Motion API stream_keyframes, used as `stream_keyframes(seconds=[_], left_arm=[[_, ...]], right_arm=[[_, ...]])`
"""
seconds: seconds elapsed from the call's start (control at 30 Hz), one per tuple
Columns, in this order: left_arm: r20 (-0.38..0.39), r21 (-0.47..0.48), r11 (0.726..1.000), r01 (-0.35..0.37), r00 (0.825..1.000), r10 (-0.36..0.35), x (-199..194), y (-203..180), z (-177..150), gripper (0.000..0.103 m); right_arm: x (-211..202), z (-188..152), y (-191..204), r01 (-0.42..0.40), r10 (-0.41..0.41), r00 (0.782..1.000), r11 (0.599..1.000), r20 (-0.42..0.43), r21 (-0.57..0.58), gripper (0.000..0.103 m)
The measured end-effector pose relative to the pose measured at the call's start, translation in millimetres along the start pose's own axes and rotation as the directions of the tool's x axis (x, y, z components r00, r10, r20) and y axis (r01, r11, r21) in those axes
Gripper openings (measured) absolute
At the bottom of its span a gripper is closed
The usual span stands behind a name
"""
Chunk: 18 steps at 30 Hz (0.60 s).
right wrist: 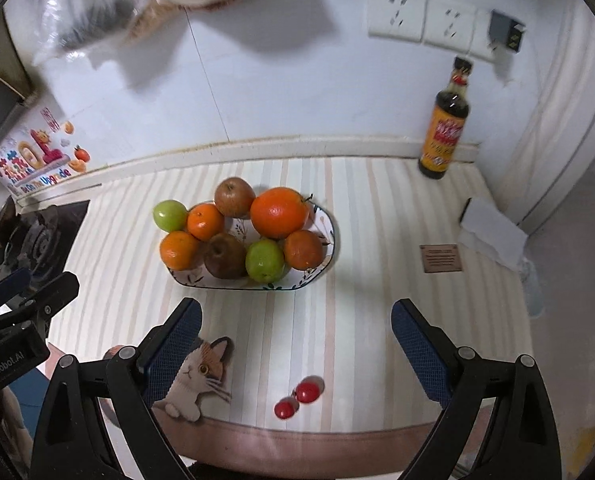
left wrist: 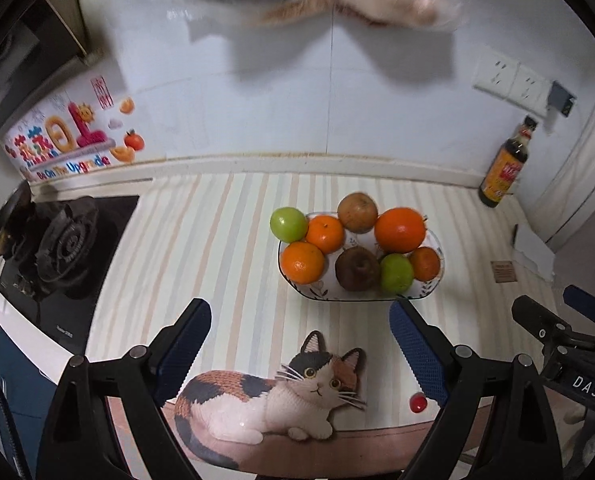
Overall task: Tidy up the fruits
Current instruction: 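Withdraw both tools and move them toward the cherry tomatoes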
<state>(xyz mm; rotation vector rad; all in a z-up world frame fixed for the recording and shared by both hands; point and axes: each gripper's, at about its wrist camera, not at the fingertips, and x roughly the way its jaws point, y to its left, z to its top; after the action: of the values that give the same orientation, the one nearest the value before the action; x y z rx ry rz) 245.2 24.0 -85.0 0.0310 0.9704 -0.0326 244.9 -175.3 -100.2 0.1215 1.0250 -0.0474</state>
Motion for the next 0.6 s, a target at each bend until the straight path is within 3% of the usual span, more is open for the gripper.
stream_keyframes(seconds=[0.3,0.6], left_arm=[[0.08,0.038,0.999,0.031,0.996,-0.034,-65,-5,-14,0.092],[0.105,0.03,0.997,0.073,0.992,-0.076,-97,-4,-25,0.092]], right_arm=[[-85,-24,4,-0.013,0.013,0.995,1.0,0.101,-0.004,0.098],[-136,-34,10,-0.044,0.043,0.986,0.999,0.164,0.003,0.098]])
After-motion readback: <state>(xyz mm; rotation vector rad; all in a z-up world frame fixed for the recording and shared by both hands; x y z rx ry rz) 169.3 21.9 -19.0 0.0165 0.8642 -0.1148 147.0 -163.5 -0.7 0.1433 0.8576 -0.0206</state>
